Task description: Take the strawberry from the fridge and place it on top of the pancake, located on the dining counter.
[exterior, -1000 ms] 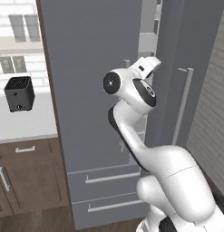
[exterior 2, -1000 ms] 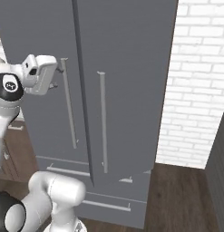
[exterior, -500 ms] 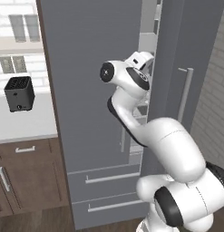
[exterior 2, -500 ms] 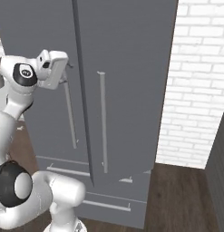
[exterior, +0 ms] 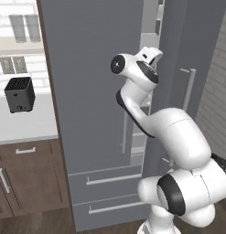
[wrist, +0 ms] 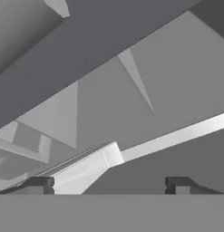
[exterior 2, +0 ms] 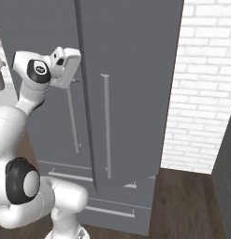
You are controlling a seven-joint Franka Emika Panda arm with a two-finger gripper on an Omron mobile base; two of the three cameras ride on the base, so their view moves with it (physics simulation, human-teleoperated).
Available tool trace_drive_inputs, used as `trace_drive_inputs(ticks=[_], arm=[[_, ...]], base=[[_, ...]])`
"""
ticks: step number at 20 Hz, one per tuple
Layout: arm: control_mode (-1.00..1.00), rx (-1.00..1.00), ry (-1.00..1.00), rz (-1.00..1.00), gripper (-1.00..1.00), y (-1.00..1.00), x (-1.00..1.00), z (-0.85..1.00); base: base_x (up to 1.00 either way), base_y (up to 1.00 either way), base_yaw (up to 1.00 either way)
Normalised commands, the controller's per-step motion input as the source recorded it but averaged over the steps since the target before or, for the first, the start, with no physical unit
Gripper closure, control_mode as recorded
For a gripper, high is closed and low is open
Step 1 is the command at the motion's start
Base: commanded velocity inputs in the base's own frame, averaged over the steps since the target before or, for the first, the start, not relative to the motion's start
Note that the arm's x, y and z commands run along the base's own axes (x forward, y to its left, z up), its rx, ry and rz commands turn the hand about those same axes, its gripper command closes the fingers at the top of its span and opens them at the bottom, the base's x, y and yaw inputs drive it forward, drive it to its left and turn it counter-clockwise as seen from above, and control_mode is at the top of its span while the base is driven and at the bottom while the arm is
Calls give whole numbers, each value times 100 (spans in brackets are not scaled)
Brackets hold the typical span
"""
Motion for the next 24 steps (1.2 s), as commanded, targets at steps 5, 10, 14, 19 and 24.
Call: trace_drive_inputs(ticks=[5,10,14,19,24], arm=[[-100,0,-13,4,-100,-56,-67,0],[-100,0,-9,3,-100,-72,-56,0],[-100,2,-5,2,-100,-82,-47,0],[-100,2,-5,0,-100,-75,-42,0],[-100,9,0,0,-100,-87,-24,0]], base=[[0,0,0],[0,0,0],[0,0,0],[0,0,0],[0,0,0]])
